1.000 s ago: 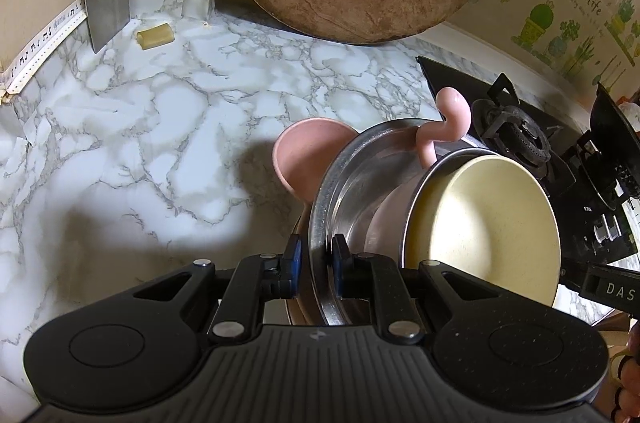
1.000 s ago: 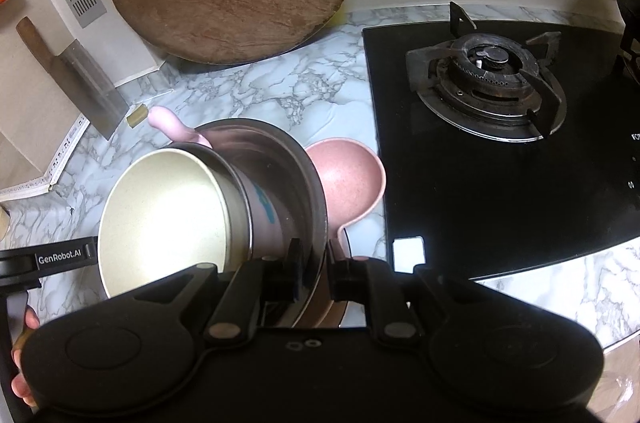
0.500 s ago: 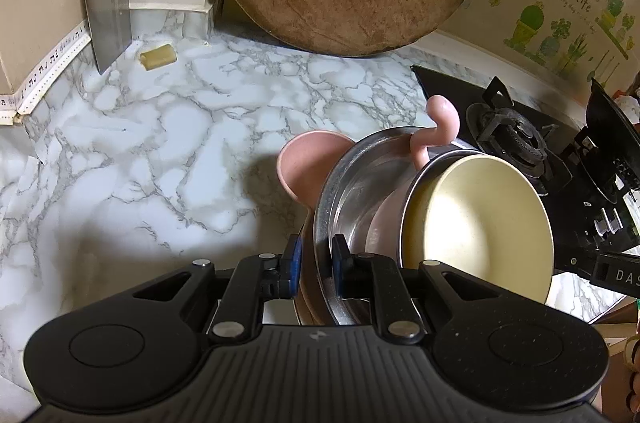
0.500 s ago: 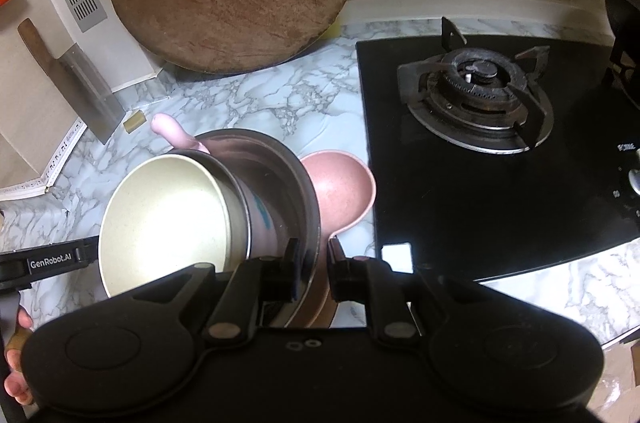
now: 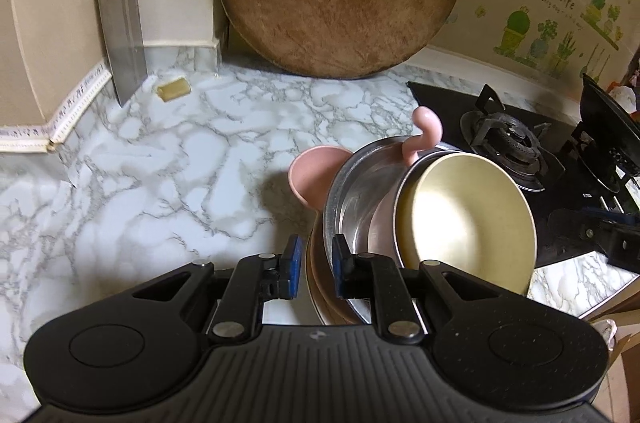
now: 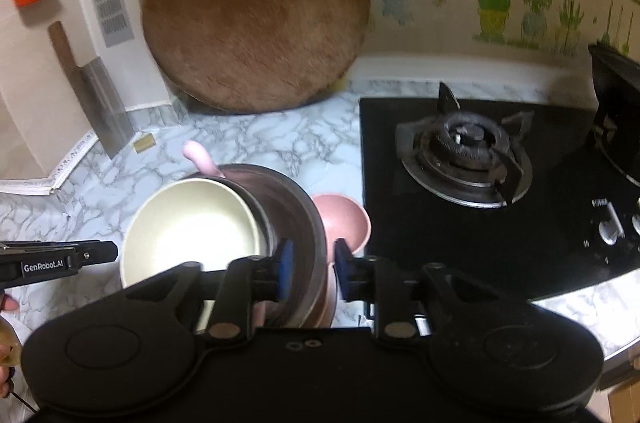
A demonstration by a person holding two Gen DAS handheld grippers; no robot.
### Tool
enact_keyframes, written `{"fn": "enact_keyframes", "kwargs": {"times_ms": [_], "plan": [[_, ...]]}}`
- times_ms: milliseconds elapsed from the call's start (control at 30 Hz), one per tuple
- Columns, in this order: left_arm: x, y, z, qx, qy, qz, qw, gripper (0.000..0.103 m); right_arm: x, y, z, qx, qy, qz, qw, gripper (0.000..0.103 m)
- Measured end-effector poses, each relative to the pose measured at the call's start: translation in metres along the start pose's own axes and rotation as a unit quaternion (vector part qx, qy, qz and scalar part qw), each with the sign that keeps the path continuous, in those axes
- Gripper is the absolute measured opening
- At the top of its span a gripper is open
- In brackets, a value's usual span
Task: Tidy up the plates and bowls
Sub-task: 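Lower the steel bowl stack onto the pink bear plate with both grippers, then open both grippers and raise them away from the stack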
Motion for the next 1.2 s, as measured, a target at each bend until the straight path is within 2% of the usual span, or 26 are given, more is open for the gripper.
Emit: {"fn": "enact_keyframes", "kwargs": {"times_ms": [67,133,200,233,267,333,433,533,700,800,833,867,967,1200], "plan": [[-0.007,0.001,0.001,0.005,0.004,0.002,1.0,0.015,-0.009,-0.003,0.0,-0.001,0.017,-0.006,1.0,0.103],[-0.014,0.003,0.002,0.01,0.008,0.002,0.9999,0.015,-0.017,-0.007,0.0,-0.007,0.029,-0.007,1.0,0.101],[-0.021,0.005,0.004,0.015,0.013,0.003,0.9998,0.021,-0.023,-0.01,0.0,-0.005,0.035,-0.015,0.999,0.102],[-0.025,0.006,0.004,0.018,0.017,0.005,0.9997,0.034,-0.026,-0.012,0.0,-0.004,0.037,-0.018,0.999,0.102],[-0.029,0.007,0.005,0.019,0.022,0.007,0.9996,0.053,-0.028,-0.013,0.0,-0.004,0.04,-0.021,0.999,0.102],[-0.039,0.007,0.007,0.022,0.036,0.011,0.999,0.069,-0.034,-0.017,0.001,-0.005,0.048,-0.028,0.998,0.103],[-0.051,0.01,0.009,0.032,0.047,0.013,0.9983,0.069,-0.043,-0.023,0.004,-0.005,0.055,-0.038,0.998,0.103],[-0.063,0.011,0.012,0.032,0.061,0.011,0.9975,0.081,-0.052,-0.029,0.006,-0.009,0.068,-0.048,0.996,0.103],[-0.081,0.008,0.014,0.02,0.083,0.014,0.9963,0.085,-0.068,-0.04,0.008,-0.015,0.093,-0.06,0.994,0.103],[-0.089,0.005,0.016,0.012,0.095,0.009,0.9954,0.095,-0.077,-0.047,0.01,-0.025,0.108,-0.065,0.992,0.103],[-0.092,0.004,0.016,0.01,0.099,0.01,0.995,0.101,-0.079,-0.049,0.01,-0.029,0.112,-0.066,0.991,0.103],[-0.095,0.004,0.017,0.01,0.105,0.01,0.9944,0.103,-0.081,-0.051,0.01,-0.032,0.114,-0.067,0.991,0.103],[-0.103,0.004,0.019,0.012,0.115,0.006,0.9933,0.103,-0.086,-0.055,0.012,-0.035,0.116,-0.073,0.99,0.103],[-0.112,0.005,0.024,0.012,0.107,0.005,0.9942,0.103,-0.095,-0.06,0.012,-0.035,0.123,-0.067,0.99,0.103]]}}
Point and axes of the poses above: each gripper's, at about its wrist camera, not at the fingertips, and x roughly the way its jaws point, y to its right, z to its underside, the point moved 6 cm from there along x, roughly the way its jaws point, and after that the axes turned 11 degrees about z, right-handed, at the moved point
